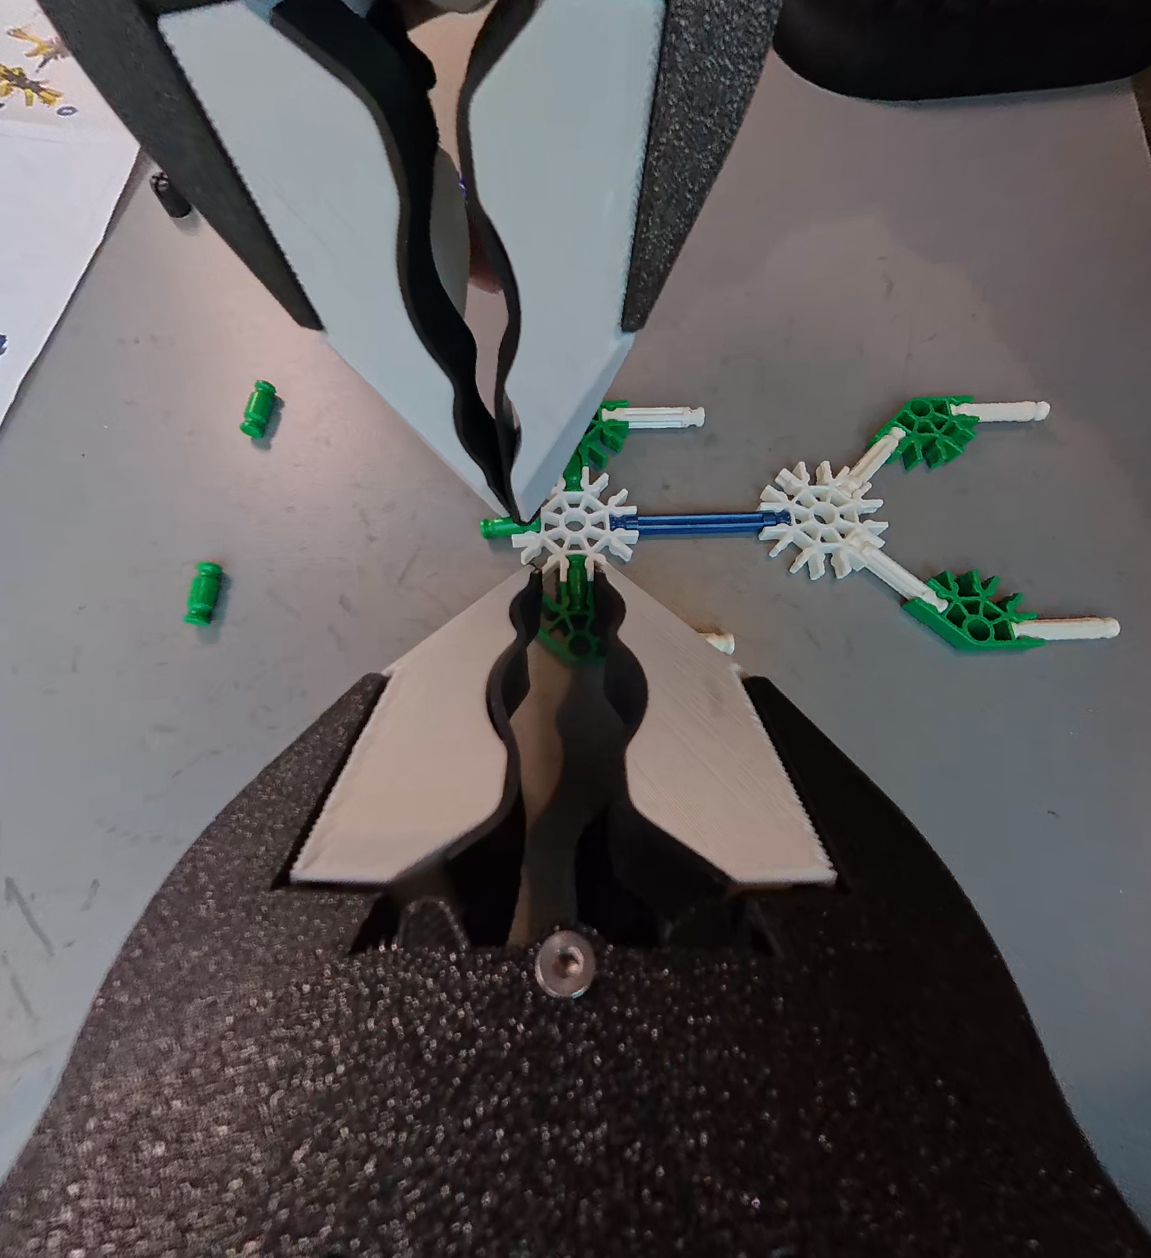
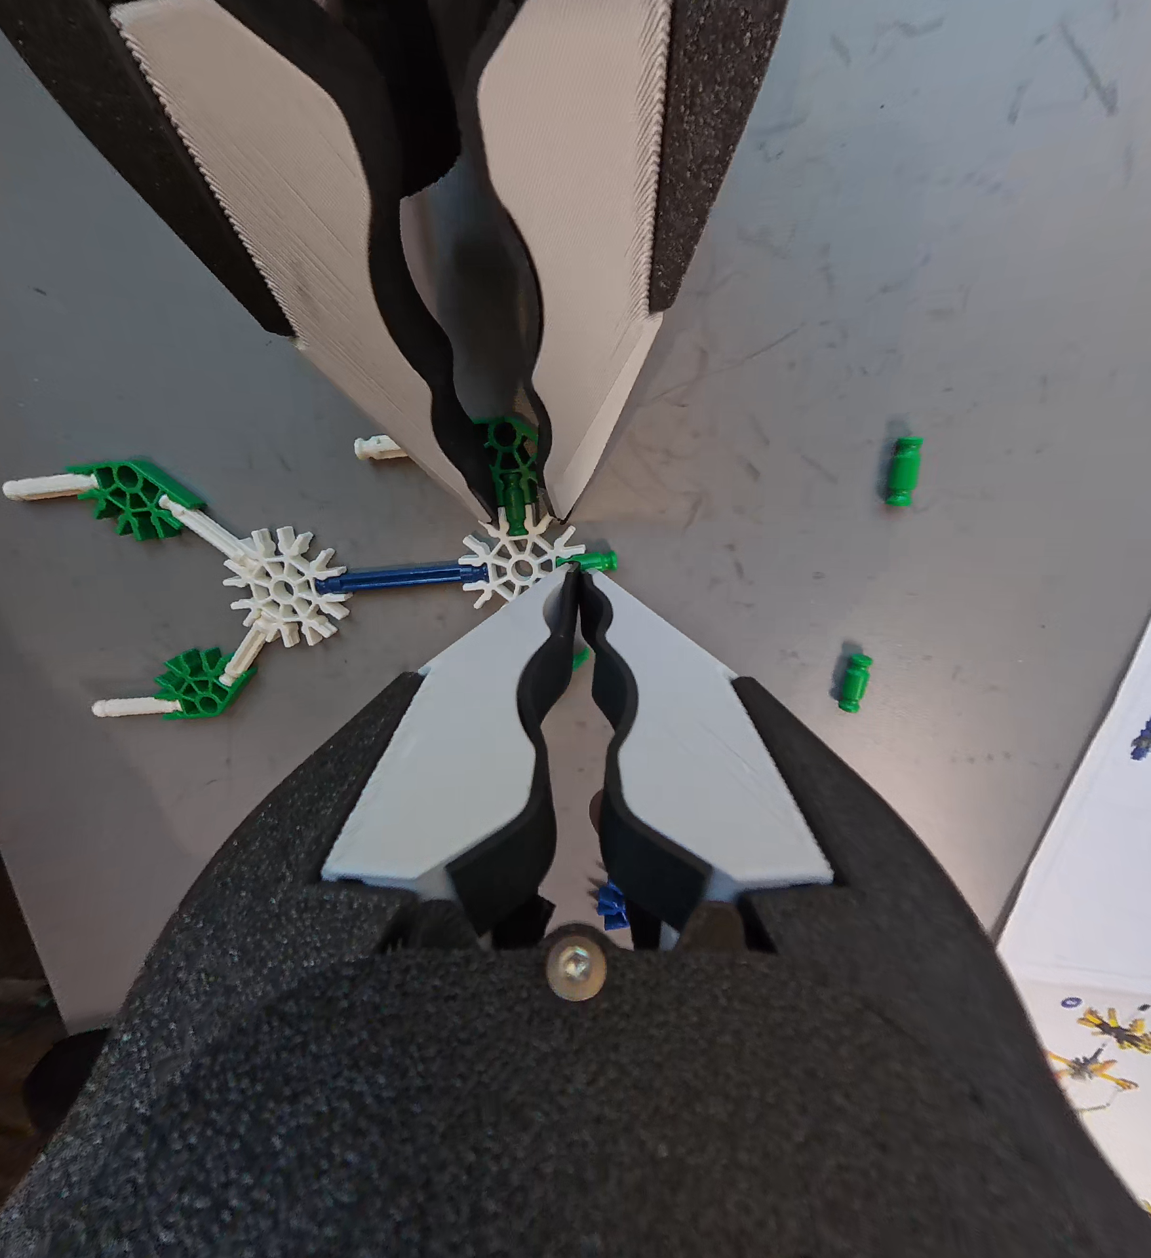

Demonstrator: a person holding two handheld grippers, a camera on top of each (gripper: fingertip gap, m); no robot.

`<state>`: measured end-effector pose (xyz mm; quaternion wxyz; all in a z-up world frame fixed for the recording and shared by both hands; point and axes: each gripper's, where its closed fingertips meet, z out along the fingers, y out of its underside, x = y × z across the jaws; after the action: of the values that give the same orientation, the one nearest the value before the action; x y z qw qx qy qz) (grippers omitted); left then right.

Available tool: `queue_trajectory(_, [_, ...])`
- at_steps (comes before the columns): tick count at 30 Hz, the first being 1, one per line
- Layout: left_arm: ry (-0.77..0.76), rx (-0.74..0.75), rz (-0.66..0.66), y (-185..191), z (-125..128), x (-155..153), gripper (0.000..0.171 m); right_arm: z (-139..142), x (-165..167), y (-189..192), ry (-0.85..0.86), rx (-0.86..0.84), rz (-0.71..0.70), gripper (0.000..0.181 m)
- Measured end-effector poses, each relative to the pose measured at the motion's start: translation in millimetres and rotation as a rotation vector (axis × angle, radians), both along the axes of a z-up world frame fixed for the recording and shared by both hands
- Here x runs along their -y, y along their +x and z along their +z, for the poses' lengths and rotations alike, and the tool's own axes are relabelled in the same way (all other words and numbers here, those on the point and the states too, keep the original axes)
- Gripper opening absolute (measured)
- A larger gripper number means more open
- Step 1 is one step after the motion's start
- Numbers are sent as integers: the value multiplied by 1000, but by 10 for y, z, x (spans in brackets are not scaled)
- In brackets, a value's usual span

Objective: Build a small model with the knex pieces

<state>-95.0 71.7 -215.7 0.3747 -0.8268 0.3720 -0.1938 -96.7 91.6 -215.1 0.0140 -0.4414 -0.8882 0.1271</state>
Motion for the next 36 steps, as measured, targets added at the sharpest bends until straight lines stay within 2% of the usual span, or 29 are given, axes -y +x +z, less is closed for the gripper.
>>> queue_trajectory(10, [49, -33, -32, 2, 2, 27, 13, -1, 36, -15, 31, 9, -23, 0])
queue_trajectory(18, [-1, -27, -12, -37, 6, 55, 16, 7, 62, -30, -72, -52, -176, 0])
queue_trajectory(26, [-13, -95, 26, -127, 44, 114, 17, 15, 77, -37, -44, -60, -198, 0])
queue_trajectory(28, [-21, -80, 3, -124, 86, 164, 25, 16, 73, -39, -40, -61, -198, 0])
queue_trajectory(32, [-27, -93, 2, -139, 33, 173, 27, 18, 68, -39, -43, -52, -201, 0])
queue_trajectory(36, [-25, -85, 14, -132, 19, 146, 13, 22, 59, -32, -42, -41, -195, 0])
